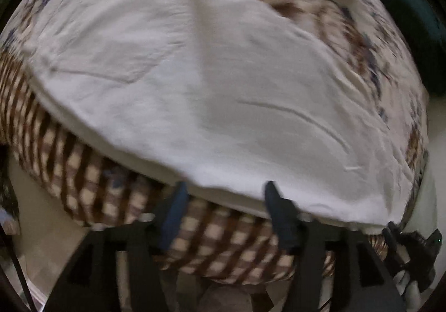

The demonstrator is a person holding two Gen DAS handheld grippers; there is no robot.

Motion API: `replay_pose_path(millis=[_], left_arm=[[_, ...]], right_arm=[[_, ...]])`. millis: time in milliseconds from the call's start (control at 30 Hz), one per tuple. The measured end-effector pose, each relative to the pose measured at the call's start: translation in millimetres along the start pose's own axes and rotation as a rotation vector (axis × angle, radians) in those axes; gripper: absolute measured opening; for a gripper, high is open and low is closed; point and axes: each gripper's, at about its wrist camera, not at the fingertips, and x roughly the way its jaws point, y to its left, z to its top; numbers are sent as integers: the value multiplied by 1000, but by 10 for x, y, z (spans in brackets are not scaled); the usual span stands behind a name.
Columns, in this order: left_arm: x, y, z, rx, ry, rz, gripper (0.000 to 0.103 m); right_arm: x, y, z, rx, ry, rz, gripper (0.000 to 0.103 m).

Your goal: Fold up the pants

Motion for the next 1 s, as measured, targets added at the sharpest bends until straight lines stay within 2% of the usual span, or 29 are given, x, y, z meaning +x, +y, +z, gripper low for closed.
replay_pose_path(millis=[100,200,267,300,333,367,400,433,500,600,733,800,833,867,933,1000], left_arm=[[208,-155,39,-35,28,-29,64],[539,-145,104,-143,103,-57,64],[659,-101,134,-213,99,-68,63],[672,-80,149,-239,80,-74,60],[668,-71,156,-253,61,-70,46],[613,6,120,-258,35,-46,22],[572,25,105,-252,10,-36,10],[504,55,79,-243,-17,-40,4],[335,47,30,-209,-69,-40,3],[201,32,-54,-172,-78,-40,2],[162,77,-104,-178,-73,-35,2],[124,145,-145,-185,-75,-28,2],[130,163,-145,-193,-76,-29,2],[126,162,-126,-197,-78,-30,2],[166,106,-71,-203,-80,-34,2],[207,107,-52,-223,-57,-100,3]], right_arm=[[-178,-362,489,123,-116,-34,17],[-67,-664,890,231,-111,-38,17],[53,-779,1042,277,-100,-1,15],[91,-768,1068,278,-108,10,11],[78,-747,1081,263,-126,14,0],[54,-681,1086,231,-140,1,0],[11,-622,1084,196,-161,-12,0],[-65,-581,1077,166,-181,-22,0],[-227,-563,1049,142,-207,-29,0],[-413,-636,1005,145,-215,-21,0],[-318,-715,967,149,-78,111,1],[-164,-711,974,151,3,131,4],[-102,-715,975,159,19,129,15],[-49,-726,983,169,24,118,32],[26,-814,968,223,20,78,38],[99,-873,962,258,27,100,38]])
